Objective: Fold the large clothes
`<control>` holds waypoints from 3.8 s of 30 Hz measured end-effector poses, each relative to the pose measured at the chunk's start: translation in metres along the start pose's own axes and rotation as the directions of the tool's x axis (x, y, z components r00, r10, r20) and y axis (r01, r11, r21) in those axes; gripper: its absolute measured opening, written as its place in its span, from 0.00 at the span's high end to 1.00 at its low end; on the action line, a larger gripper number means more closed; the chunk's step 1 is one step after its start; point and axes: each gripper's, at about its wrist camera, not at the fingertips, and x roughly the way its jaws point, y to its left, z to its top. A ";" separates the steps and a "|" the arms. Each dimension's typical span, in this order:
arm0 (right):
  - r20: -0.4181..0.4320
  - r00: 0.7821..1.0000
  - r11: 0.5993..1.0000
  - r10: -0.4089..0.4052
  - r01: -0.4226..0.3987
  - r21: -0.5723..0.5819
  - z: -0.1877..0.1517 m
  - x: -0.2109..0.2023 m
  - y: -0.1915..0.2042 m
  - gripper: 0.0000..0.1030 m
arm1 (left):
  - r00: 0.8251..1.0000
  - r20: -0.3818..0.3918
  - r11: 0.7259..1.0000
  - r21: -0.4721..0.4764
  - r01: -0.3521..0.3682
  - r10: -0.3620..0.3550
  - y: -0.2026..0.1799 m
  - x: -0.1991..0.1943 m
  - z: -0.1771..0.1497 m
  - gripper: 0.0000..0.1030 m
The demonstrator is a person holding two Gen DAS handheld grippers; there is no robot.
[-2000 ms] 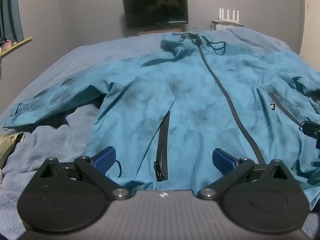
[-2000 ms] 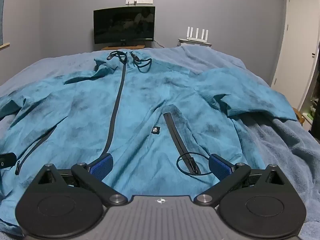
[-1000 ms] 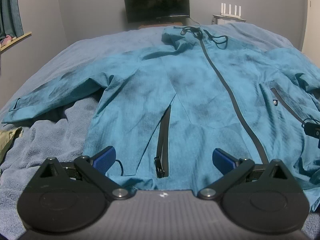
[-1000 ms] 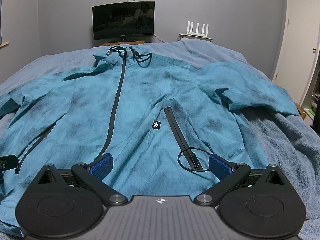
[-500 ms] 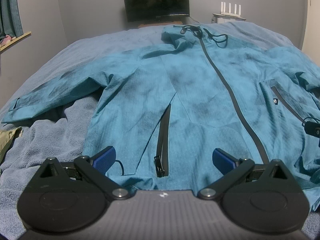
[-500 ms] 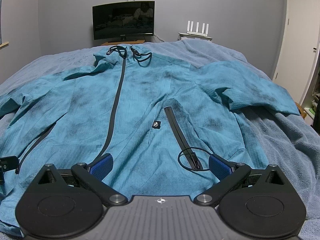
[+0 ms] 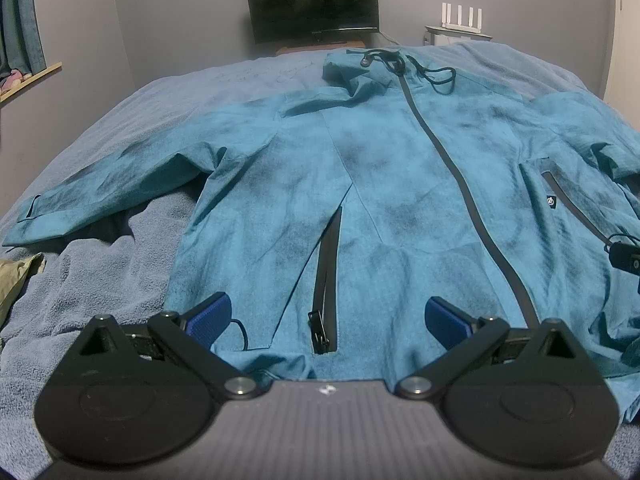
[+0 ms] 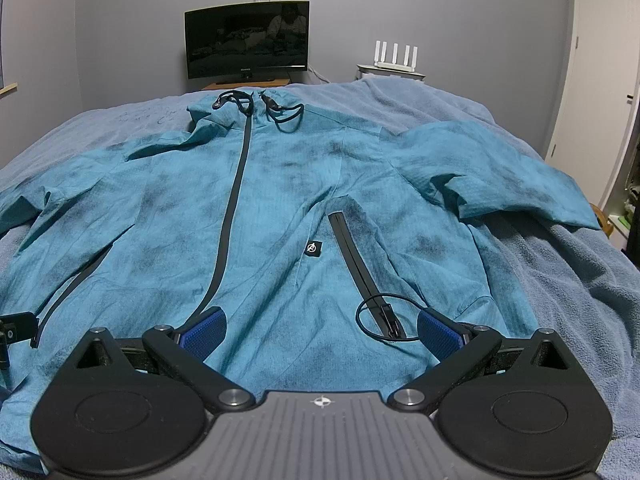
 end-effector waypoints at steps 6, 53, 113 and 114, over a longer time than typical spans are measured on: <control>-0.001 1.000 1.000 0.000 0.000 0.001 0.000 0.000 0.000 0.00 | 1.000 -0.002 1.000 -0.001 0.000 0.000 0.000 0.001 0.002 0.00; 0.078 0.993 0.955 -0.084 0.058 0.292 0.112 0.083 -0.169 0.24 | 0.999 -0.033 1.000 -0.009 0.020 -0.020 0.014 0.075 0.074 0.00; 0.436 0.836 0.871 -0.334 0.097 0.481 0.154 0.132 -0.276 0.97 | 0.981 -0.189 0.999 -0.022 0.049 -0.052 0.017 0.139 0.068 0.00; 0.474 0.830 0.899 -0.294 0.073 0.431 0.160 0.126 -0.256 0.97 | 0.982 -0.182 0.998 -0.023 0.050 -0.053 0.017 0.137 0.069 0.00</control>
